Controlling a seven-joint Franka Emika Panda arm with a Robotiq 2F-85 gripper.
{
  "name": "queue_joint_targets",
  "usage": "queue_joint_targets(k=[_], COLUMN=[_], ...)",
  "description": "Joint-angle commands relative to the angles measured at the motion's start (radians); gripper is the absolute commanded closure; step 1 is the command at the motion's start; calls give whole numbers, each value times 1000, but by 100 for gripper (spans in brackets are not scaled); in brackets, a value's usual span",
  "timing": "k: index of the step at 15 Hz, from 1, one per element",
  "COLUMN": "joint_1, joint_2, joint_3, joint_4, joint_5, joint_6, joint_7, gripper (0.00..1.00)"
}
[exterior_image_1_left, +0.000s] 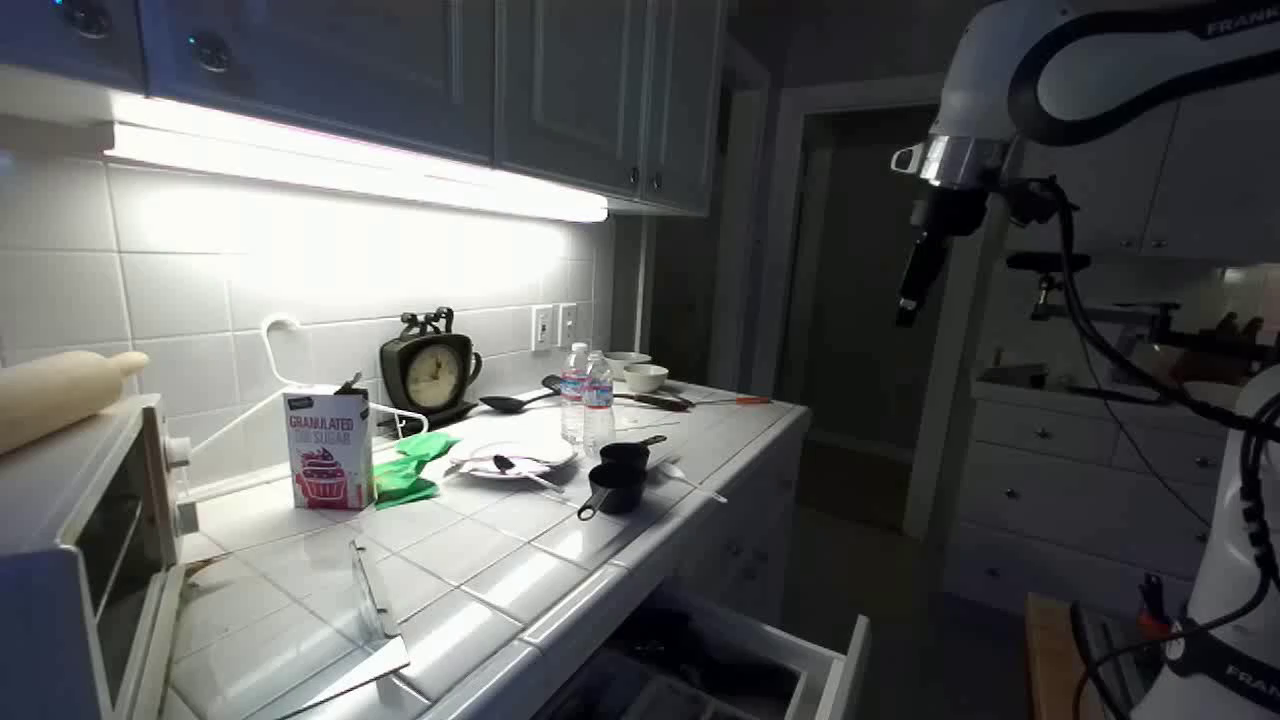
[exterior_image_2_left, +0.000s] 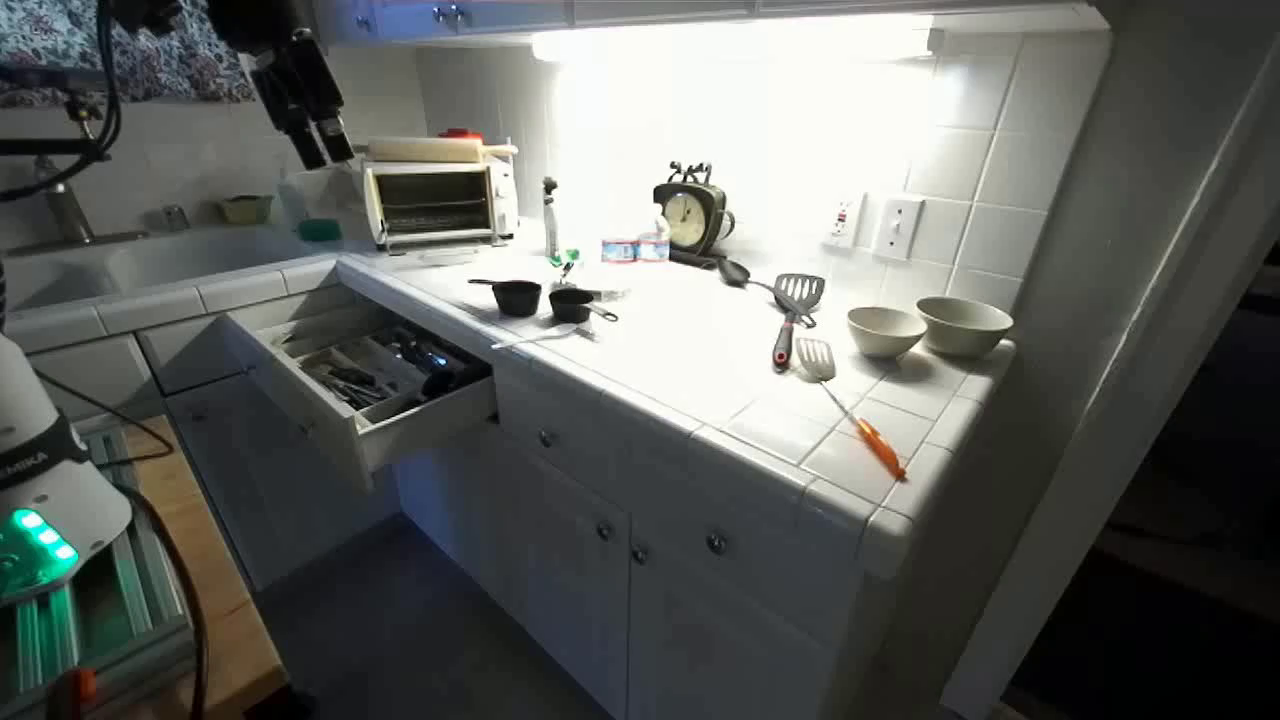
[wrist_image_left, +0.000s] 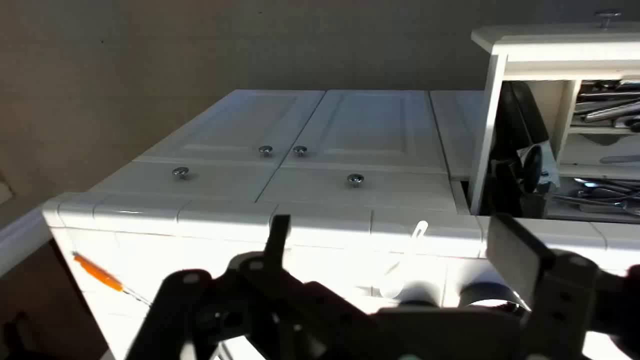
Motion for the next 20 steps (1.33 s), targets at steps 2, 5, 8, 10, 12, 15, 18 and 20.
queue_joint_targets(k=[2, 5, 8, 10, 12, 15, 18, 20], joint_1=[12, 12, -2, 4, 16, 28, 25, 3], joint_2=[0, 0, 37, 91, 155, 243, 314, 360], joint_3=[-8, -8, 0, -13, -32, -49, -38, -14], joint_4=[2, 2, 3, 5, -11, -26, -40, -41], joint_5=[-7, -7, -3, 32, 89, 154, 139, 93], joint_6=[-4, -4, 37, 97, 213, 344, 463, 529], joint_7=[7, 7, 64, 114, 160, 140, 113, 126], gripper=[0, 0, 0, 0, 0, 0, 0, 0])
